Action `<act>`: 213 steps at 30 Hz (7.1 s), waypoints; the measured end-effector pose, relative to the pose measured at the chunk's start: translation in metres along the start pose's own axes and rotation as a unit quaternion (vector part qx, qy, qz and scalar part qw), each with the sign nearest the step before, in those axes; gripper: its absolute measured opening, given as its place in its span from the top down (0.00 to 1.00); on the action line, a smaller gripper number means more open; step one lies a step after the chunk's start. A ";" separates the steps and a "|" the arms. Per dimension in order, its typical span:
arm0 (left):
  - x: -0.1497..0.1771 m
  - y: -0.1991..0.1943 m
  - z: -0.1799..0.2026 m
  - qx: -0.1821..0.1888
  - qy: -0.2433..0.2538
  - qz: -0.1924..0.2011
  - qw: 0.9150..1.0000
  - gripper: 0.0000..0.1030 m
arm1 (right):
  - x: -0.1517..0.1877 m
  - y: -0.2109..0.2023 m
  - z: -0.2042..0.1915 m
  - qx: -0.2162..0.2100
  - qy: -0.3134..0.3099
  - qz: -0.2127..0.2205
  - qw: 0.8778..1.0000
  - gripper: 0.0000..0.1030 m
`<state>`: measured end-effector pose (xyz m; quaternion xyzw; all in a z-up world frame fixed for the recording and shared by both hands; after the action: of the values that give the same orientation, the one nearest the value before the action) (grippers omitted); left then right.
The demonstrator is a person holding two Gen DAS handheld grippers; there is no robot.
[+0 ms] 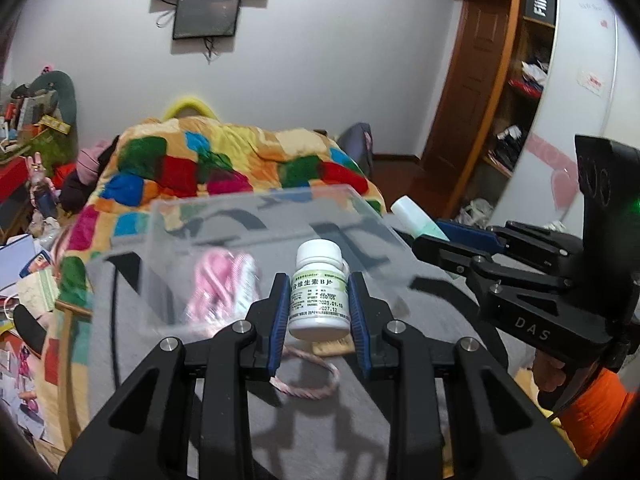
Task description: Organize objects
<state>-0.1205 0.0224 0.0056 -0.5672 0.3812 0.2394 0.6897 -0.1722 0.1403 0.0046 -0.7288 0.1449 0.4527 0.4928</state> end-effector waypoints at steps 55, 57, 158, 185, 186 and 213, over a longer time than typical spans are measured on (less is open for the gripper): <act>0.082 0.059 -0.029 0.009 -0.020 -0.146 0.989 0.72 | 0.065 0.057 -0.017 -0.033 -0.019 -0.130 0.991 0.66; 0.088 0.073 -0.027 0.006 -0.018 -0.163 0.986 0.72 | 0.071 0.068 -0.013 -0.032 -0.009 -0.146 0.989 0.66; -0.004 0.022 -0.053 -0.051 -0.025 -0.020 0.998 0.52 | -0.005 0.058 -0.005 -0.025 0.038 -0.056 0.997 0.48; 0.050 -0.020 -0.020 -0.069 -0.022 0.001 0.997 0.08 | 0.040 -0.007 -0.019 -0.006 0.028 -0.007 1.000 0.10; 0.051 -0.019 -0.020 -0.068 -0.024 -0.001 0.997 0.08 | 0.042 -0.007 -0.019 -0.005 0.028 -0.008 1.000 0.10; 0.055 -0.013 -0.019 -0.059 -0.031 -0.011 0.998 0.08 | 0.049 -0.004 -0.020 -0.011 0.038 -0.016 0.999 0.10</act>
<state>-0.0824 -0.0045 -0.0316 -0.6033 0.3390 0.2714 0.6689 -0.1322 0.1369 -0.0302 -0.7528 0.1470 0.4187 0.4862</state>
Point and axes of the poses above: each gripper's, at about its wrist camera, not at the fingertips, and y roughly the way its jaws point, z to its right, x to its underside, the point moved 5 cm from there along y, roughly the way its jaws point, and after that the axes turned 7 degrees about y, right-handed, at the moved point
